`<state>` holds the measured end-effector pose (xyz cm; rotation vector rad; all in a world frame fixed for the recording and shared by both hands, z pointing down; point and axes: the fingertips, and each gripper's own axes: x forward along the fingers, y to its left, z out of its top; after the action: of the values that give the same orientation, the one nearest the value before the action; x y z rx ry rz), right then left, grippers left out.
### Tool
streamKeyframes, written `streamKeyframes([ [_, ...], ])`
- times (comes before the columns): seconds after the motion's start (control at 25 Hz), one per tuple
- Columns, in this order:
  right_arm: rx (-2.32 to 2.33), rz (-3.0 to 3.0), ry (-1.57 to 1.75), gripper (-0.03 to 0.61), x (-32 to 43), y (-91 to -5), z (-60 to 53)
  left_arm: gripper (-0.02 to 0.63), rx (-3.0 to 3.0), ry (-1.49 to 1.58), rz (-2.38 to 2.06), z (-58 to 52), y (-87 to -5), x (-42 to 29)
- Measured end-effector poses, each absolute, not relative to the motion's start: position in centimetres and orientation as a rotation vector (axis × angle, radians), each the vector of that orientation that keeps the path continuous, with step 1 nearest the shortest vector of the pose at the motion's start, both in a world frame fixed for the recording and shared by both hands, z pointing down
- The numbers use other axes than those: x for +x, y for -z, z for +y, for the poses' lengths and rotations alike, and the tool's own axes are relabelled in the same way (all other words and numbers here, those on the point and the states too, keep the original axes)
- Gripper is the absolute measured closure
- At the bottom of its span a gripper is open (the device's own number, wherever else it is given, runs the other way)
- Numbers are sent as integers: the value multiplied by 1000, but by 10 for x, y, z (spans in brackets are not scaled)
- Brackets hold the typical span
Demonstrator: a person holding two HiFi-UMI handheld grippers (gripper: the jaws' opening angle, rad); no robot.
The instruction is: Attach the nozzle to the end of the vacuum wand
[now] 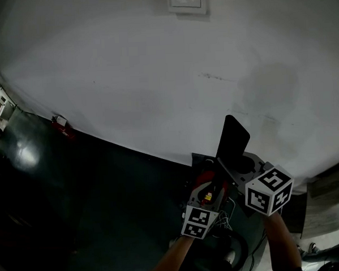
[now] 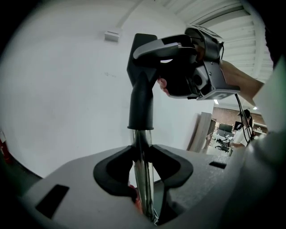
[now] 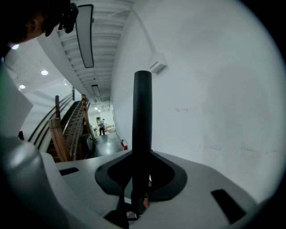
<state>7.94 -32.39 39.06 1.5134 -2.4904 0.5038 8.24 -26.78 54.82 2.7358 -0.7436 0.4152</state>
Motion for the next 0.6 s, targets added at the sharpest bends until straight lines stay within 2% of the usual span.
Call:
streamKeyframes([
  [0.24, 1424, -2463, -384, 489, 65, -388, -324, 477, 2740, -411, -731, -270, -548, 86],
  [0.44, 1445, -2491, -514, 489, 77, -391, -329, 477, 2748, -402, -720, -266, -547, 88],
  [0.6, 1449, -2489, -488, 489, 75, -391, -328, 477, 2740, -407, -714, -267, -548, 87],
])
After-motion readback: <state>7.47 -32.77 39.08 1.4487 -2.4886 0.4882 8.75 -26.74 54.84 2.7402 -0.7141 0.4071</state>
